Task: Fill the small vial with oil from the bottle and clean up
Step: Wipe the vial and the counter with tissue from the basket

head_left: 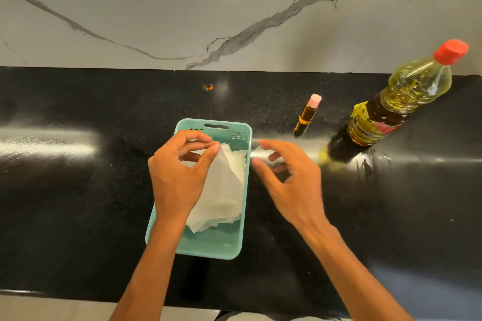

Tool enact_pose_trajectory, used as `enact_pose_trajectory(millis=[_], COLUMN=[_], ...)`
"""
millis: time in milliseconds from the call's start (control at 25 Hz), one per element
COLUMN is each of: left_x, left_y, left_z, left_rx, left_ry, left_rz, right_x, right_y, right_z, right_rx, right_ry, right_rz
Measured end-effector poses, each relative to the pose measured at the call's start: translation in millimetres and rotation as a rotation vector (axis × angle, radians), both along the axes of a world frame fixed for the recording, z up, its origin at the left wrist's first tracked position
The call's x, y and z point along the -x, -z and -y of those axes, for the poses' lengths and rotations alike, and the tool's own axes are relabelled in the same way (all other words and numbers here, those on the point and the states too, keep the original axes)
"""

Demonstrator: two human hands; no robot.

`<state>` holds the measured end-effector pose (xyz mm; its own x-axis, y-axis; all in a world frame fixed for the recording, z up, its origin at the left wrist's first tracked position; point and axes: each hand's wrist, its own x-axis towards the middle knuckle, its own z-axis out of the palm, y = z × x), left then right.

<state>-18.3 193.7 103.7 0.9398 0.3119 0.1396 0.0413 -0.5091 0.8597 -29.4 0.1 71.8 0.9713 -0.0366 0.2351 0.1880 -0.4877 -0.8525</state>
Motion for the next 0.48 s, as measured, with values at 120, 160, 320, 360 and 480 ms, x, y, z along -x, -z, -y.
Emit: enact_pose_trajectory(millis=[120,160,320,360,480], left_x=[6,7,16,20,28], left_y=[-10,-11,-4,0,10], left_z=[-1,-1,-1,-2,-10], left_rx=[0.024,0.048,0.199,0.240,0.269], left_ry=[0.010,0.020,0.025,0.007,-0.094], left_rz=[0.015,0.008,-0.022,-0.007,0.019], right_x=[-1,-1,-2,-2,-5], right_y=[2,4,8,7,5], right_z=[-27,-33,-49,-51,-52], right_rx=[0.094,0.074,-0.073,-0.094,-0.262], right_ry=[-0.124,-0.127,-0.031,-0.004,0.024], right_rz=[-0.021,-0.007,0.058,0.058,-0.065])
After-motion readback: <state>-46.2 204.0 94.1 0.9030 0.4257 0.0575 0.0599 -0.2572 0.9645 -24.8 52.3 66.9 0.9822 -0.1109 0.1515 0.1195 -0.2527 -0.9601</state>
